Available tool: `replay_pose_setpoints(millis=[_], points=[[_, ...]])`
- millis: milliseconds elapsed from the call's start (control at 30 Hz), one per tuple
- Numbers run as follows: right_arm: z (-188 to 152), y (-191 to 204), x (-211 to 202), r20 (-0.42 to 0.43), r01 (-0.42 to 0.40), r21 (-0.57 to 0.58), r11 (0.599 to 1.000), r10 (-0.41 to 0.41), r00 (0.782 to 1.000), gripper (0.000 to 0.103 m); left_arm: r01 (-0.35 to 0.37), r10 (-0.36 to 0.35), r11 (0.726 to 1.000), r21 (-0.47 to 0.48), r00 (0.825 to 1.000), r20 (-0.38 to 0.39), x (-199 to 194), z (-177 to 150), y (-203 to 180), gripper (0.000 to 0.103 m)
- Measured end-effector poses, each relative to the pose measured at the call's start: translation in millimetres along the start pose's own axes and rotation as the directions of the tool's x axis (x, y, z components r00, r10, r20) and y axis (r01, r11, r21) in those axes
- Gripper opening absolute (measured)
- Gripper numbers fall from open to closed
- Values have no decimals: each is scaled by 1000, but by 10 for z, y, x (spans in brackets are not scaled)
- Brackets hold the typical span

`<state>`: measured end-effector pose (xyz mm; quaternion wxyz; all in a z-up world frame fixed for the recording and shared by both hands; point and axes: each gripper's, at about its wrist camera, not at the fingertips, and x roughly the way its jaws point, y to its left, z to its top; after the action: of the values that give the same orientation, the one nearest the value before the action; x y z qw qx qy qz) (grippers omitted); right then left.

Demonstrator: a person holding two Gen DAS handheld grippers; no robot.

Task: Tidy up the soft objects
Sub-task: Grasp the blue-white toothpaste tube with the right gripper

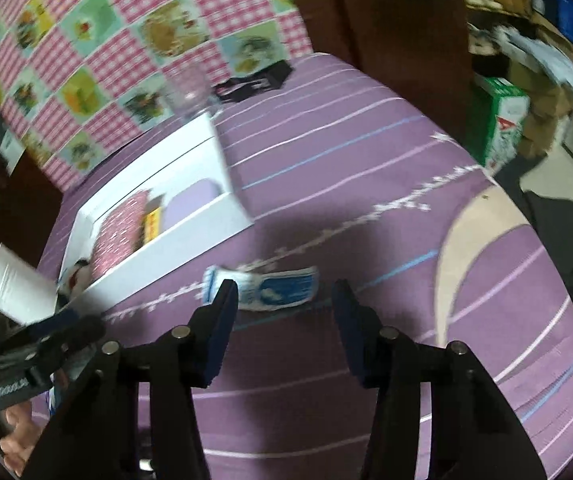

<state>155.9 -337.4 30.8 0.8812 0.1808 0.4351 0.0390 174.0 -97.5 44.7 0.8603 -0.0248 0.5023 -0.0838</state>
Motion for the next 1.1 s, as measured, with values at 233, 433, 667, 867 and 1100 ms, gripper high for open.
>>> replay_pose_setpoints(millis=[233, 433, 667, 867, 1100], points=[[11, -148, 139, -27, -65, 106, 992, 68, 997, 48, 33, -33, 999, -7, 999, 20, 14, -10, 1, 67], [-28, -26, 207, -1, -45, 84, 995, 45, 999, 28, 32, -33, 999, 18, 998, 49, 19, -32, -96, 67], [-26, -58, 238, 3, -17, 84, 996, 17, 1000, 5, 16, -18, 999, 28, 997, 71, 27, -34, -145, 67], [-33, -42, 114, 23, -71, 88, 994, 70, 997, 2, 7, -9, 999, 32, 997, 70, 11, -37, -147, 67], [-59, 73, -154, 64, -169, 67, 983, 165, 984, 1, -7, 7, 1000, 20, 999, 32, -117, 8, -9, 67]])
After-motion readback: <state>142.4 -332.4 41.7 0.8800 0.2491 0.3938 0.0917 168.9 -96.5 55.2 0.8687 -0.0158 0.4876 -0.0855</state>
